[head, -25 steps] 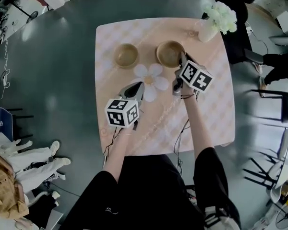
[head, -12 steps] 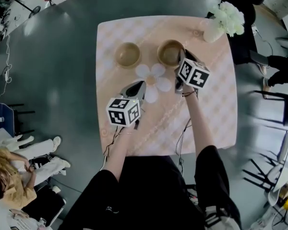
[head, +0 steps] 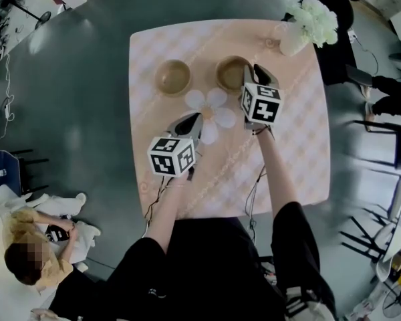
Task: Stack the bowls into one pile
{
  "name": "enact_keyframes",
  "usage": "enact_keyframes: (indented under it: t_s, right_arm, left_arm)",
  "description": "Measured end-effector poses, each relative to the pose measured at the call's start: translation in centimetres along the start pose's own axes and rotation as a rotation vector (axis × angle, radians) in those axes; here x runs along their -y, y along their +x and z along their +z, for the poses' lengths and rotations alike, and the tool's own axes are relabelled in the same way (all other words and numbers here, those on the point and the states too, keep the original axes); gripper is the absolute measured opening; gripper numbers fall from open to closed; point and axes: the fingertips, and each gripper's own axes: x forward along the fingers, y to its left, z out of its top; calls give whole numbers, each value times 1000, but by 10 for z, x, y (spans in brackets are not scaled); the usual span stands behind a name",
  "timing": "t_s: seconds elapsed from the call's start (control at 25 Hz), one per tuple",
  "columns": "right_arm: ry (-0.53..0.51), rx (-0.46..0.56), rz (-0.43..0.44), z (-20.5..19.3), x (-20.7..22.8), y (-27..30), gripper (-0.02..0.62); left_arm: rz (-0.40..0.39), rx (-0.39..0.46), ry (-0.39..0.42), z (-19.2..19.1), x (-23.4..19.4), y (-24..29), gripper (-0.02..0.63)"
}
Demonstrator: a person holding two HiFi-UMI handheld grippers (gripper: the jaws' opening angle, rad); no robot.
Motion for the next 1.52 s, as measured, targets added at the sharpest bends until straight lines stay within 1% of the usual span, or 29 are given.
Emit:
enact_keyframes:
  t_s: [0.08,0.16,0.24,0.4,0.56,0.64,0.72,0.76,0.84,0.92,1.04,1.2,1.52]
  right_arm:
    - [-9,3,-12,0,3,0,83]
    - [15,-6,-4,-2,5,2,100]
    - [62,-22,9,-7,6,5,126]
    - [156,-70,38,-14,6,10,144]
    - [235,-150,61,-27,3,18,147]
    - [263,-186,63,-35,3,21,127]
    - [288,-213,65,-41,3,23,73]
    - [302,-219,64,-42,3,23,60]
    - [325,-222,60,-43,3,22,50]
    - [335,-223,54,-42,3,21,26]
    - [355,-226,52,-40,2,20,23]
    - [404,-217,74,-39,-1,14,26]
    - [472,-168,154,-21,-22,6,26]
  left_arm:
    - [-1,-3,-1,-2,1,1,-3]
    - [1,-4,-2,-2,0,1,-3]
    - [3,-2,-3,-3,0,2,-3]
    - [11,-3,-3,-3,-2,1,-3]
    - [19,-7,-5,-3,-2,-1,-3]
    - [23,-9,-5,-5,-2,-1,-3]
    - [26,-11,-5,-6,-3,0,-3]
    - [28,-11,-6,-6,-4,-1,-3]
    - [34,-12,-8,-6,-5,-3,-3]
    - [39,-12,-10,-6,-7,-7,-3]
    - [45,-9,-10,-5,-9,-11,-3]
    - [56,-1,-18,-5,-10,-16,-3]
    - [82,25,-26,-3,-15,-25,-3]
